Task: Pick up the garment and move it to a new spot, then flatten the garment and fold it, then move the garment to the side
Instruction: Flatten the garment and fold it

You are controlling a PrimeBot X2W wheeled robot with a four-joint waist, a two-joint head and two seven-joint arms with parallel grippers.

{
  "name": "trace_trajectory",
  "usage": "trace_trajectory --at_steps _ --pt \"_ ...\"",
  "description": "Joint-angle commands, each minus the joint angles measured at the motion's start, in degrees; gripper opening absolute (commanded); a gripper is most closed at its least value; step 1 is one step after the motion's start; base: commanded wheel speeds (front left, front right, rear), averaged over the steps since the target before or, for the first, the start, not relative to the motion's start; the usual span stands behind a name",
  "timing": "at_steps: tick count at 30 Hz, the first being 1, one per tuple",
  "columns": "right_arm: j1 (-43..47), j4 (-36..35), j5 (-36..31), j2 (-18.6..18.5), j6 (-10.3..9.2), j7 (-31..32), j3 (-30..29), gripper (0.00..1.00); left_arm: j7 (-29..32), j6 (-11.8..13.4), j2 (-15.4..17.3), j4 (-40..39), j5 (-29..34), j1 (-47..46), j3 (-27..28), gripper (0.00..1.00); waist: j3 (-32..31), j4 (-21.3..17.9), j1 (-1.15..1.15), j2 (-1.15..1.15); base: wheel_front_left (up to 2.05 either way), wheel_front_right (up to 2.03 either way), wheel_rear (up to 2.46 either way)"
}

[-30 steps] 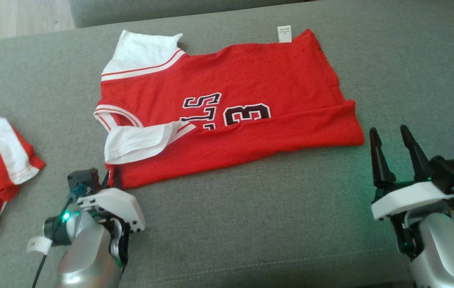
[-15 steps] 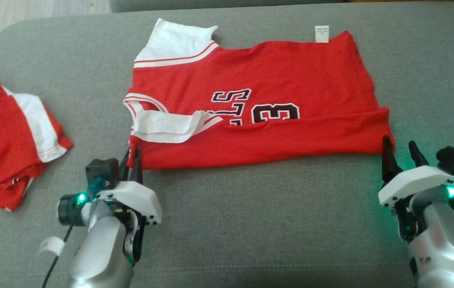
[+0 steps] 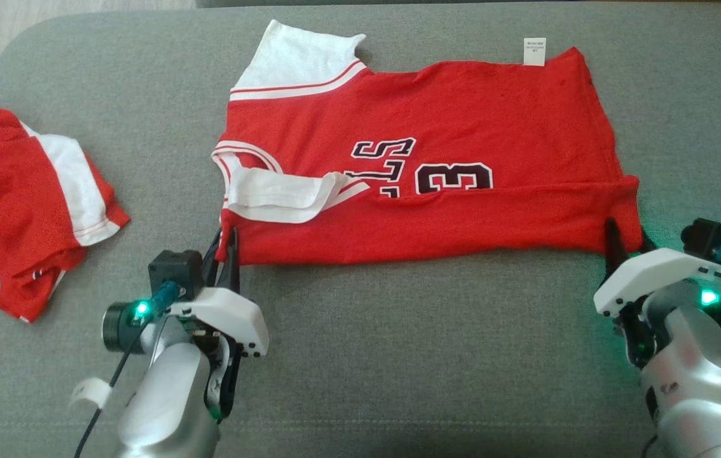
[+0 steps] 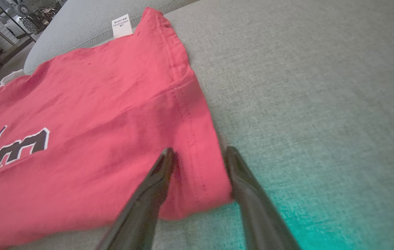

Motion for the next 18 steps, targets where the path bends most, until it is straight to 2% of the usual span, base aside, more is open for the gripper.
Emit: trace_trajectory --at_steps 1,11,18 --pt "-2.0 -0.5 0.9 -0.3 -0.04 0.3 2.5 0.00 -0.3 0.3 0.7 -1.9 0.2 -0.5 1.5 0.00 0.0 0.0 0.00 0.00 0.00 0.00 0.00" --pt "-2.3 0.8 2.8 -4.4 -0.04 -0.5 7.6 0.00 -0.3 0.1 1.1 -1.5 1.0 0.5 1.4 0.00 -2.4 -0.5 0.00 0.00 0.00 0.00 0.00" --pt "-0.6 0.3 4.5 -7.5 -0.04 3.7 11.5 0.00 -0.3 -0.7 2.0 0.1 1.3 2.7 1.0 0.00 -5.7 -1.5 0.00 0.00 0.00 0.00 0.00"
